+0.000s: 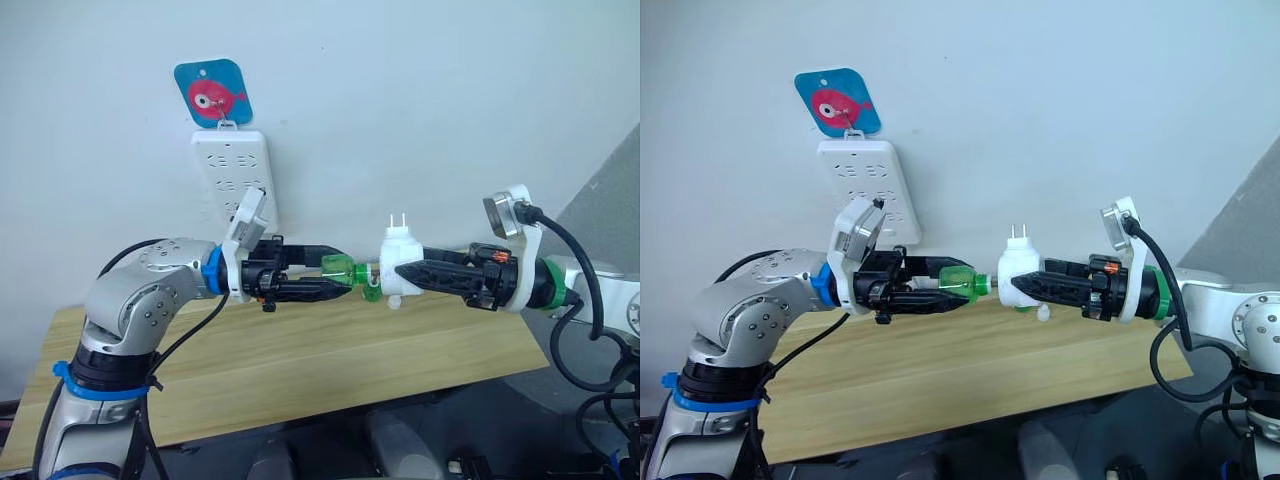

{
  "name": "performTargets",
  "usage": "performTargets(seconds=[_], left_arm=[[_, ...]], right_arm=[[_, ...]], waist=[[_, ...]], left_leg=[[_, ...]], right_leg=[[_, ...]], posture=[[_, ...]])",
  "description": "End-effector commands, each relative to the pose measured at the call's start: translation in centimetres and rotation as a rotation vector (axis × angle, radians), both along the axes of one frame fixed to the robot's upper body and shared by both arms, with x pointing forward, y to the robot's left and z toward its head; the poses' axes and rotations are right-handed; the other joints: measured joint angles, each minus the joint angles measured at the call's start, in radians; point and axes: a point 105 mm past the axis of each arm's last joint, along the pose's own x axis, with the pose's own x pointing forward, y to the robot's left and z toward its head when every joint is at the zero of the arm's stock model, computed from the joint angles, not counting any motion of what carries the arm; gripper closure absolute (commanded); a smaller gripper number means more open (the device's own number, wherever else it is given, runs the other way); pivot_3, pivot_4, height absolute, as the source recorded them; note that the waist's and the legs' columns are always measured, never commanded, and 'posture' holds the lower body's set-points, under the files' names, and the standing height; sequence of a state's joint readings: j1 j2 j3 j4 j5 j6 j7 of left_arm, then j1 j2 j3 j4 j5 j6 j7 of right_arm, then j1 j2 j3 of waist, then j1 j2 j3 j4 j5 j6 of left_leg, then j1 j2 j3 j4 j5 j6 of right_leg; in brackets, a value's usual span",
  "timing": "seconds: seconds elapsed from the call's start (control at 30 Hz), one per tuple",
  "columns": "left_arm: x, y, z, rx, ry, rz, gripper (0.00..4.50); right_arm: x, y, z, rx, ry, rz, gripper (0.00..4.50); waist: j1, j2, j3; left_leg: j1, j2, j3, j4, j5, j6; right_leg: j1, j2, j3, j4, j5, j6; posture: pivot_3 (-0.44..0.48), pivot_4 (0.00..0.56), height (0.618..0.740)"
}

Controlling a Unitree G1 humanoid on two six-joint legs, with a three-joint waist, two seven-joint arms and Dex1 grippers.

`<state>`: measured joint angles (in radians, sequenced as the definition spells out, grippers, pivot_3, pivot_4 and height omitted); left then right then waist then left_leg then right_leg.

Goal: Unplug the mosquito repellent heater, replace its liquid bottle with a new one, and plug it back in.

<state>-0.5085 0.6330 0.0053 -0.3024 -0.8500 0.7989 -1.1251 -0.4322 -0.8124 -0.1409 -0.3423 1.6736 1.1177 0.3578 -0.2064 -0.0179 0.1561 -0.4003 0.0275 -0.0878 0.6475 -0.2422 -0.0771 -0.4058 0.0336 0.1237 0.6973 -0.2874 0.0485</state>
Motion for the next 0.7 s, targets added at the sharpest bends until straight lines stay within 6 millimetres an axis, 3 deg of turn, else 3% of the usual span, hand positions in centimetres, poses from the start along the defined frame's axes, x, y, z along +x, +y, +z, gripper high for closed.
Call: performTargets(seconds=[0.03,0.3,0.7], left_arm=[[-0.4,-0.7,1.1,-0.035,-0.047,-0.027,2.20],[-0.9,-0.6,0.5,-0.009,-0.030,-0.080,2.20],[-0.3,0.6,1.4,0.002,-0.026,-0.091,2.20]], right_arm=[[-0.7,0.6,1.1,0.044,-0.028,0.043,1.45],[-1.4,0.9,1.4,0.079,-0.002,0.089,1.45],[-2.5,0.7,1.4,0.071,0.037,0.154,1.45]], waist=[[0.001,0.000,0.000],[0.004,0.000,0.000],[0.010,0.000,0.000]], left_leg=[[0.000,0.000,0.000,0.000,0.000,0.000],[0.000,0.000,0.000,0.000,0.000,0.000],[0.000,0.000,0.000,0.000,0.000,0.000]], right_leg=[[0.000,0.000,0.000,0.000,0.000,0.000],[0.000,0.000,0.000,0.000,0.000,0.000],[0.000,0.000,0.000,0.000,0.000,0.000]], posture=[[-0.206,0.086,0.740],[-0.203,0.080,0.740],[-0.200,0.086,0.740]])
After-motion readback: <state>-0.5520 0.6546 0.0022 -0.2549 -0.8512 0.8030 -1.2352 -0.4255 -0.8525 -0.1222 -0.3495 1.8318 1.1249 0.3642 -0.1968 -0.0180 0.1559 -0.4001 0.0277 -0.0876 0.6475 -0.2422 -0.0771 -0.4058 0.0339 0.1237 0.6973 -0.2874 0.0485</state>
